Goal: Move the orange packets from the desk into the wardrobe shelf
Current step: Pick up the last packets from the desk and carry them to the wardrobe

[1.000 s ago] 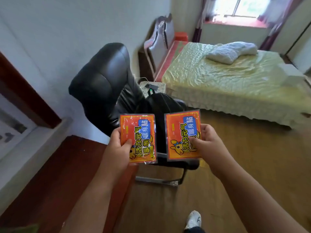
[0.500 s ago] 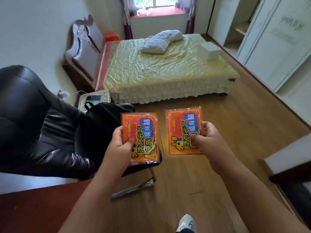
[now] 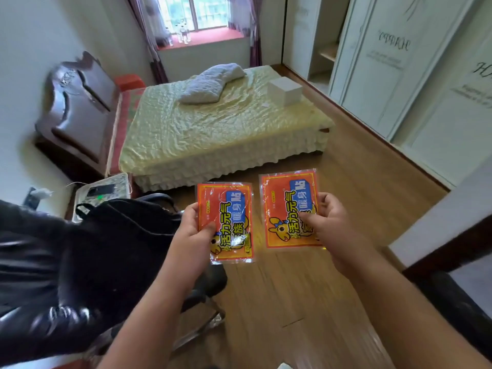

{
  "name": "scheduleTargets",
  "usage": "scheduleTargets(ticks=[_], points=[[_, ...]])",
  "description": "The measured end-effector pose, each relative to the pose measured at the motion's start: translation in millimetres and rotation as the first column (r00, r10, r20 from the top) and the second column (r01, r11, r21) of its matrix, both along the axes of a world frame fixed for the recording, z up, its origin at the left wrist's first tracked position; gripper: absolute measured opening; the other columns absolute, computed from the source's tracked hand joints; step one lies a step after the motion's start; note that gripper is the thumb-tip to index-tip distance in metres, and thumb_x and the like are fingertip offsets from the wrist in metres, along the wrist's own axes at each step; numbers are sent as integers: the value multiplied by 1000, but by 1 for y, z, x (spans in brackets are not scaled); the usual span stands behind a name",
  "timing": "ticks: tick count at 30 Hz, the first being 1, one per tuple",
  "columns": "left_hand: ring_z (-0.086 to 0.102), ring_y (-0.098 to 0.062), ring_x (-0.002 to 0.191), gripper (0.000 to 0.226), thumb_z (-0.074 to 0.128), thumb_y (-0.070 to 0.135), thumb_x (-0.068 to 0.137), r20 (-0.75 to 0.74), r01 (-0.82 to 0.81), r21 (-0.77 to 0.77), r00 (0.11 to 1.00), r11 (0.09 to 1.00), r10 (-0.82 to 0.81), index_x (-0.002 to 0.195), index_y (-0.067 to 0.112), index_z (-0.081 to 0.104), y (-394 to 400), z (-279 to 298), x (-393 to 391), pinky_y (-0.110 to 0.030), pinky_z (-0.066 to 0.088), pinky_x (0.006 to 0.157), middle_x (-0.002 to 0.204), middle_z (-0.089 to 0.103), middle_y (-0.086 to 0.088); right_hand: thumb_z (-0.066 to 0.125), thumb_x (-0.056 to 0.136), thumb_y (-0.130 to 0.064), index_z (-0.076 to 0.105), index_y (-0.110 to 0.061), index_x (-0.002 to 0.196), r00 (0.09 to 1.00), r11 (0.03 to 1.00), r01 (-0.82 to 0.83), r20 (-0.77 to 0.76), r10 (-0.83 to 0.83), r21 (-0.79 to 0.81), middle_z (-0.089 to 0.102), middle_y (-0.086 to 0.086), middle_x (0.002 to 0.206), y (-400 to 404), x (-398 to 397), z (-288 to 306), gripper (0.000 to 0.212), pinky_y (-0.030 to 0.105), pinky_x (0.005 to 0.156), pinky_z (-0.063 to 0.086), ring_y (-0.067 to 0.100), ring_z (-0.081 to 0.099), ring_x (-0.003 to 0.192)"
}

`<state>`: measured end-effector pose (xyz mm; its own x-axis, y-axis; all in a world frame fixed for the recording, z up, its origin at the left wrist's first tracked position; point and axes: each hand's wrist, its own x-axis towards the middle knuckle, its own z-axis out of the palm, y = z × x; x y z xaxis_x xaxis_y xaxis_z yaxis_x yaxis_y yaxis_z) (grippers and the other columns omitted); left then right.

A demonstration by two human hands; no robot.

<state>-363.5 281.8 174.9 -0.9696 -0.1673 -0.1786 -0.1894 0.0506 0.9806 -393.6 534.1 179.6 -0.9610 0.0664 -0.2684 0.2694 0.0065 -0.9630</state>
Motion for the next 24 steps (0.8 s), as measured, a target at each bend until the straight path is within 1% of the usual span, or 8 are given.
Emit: scheduleTargets(ticks=[2,5,8,11,14,17,21,24], points=[[75,-19,102,33,52,11,104,10,46,21,999,999,-46,128,33,54,19,-3,-15,-52,57,94,110,77,7,61,99,2,56,-19,114,998,998,62,10,-61,-5,77,2,108,20,-3,-1,26,19,56,57,3,76,75],[75,-21,102,33,52,11,103,30,117,37,993,992,-118,126,36,54,41,-11,-41,-55,57,93,111,77,5,61,100,0,56,-17,118,989,990,142,47,-142,-1,77,3,110,46,-5,-5,25,21,59,57,8,77,81],[75,-24,102,36,53,10,103,79,173,39,981,984,-175,120,41,56,60,-25,-69,-58,57,90,112,76,4,61,102,-4,55,-20,120,973,978,209,98,-210,18,77,0,107,67,-6,-15,25,19,56,57,5,78,78],[75,-24,102,37,52,4,102,113,219,62,968,974,-225,120,36,56,78,-37,-98,-53,59,90,110,76,3,60,103,-6,53,-21,125,948,959,277,144,-283,58,75,-3,109,82,-11,-22,27,17,55,57,2,77,77],[74,-22,103,35,52,4,102,118,290,68,948,955,-296,124,32,55,95,-40,-132,-49,59,90,111,76,2,61,103,-8,51,-21,130,921,935,341,164,-353,97,76,-3,111,91,-26,-25,31,23,63,59,6,78,83],[75,-21,101,34,52,7,102,109,364,74,923,929,-370,124,33,55,106,-35,-177,-52,59,91,111,75,4,61,103,-10,51,-22,130,892,905,406,158,-423,129,76,-3,112,95,-52,-17,31,31,73,60,7,78,84],[75,-20,99,34,52,8,103,56,435,81,896,897,-440,118,39,57,117,-19,-239,-54,59,90,108,77,5,62,103,-11,53,-26,120,880,882,442,113,-462,163,76,-6,107,93,-94,-2,25,26,68,60,3,78,80],[75,-21,99,34,52,9,102,24,479,57,876,876,-481,115,41,58,124,-15,-280,-57,58,90,107,77,5,65,102,-15,53,-33,116,869,850,467,51,-492,245,77,-7,110,92,-126,3,26,39,83,64,8,78,89]])
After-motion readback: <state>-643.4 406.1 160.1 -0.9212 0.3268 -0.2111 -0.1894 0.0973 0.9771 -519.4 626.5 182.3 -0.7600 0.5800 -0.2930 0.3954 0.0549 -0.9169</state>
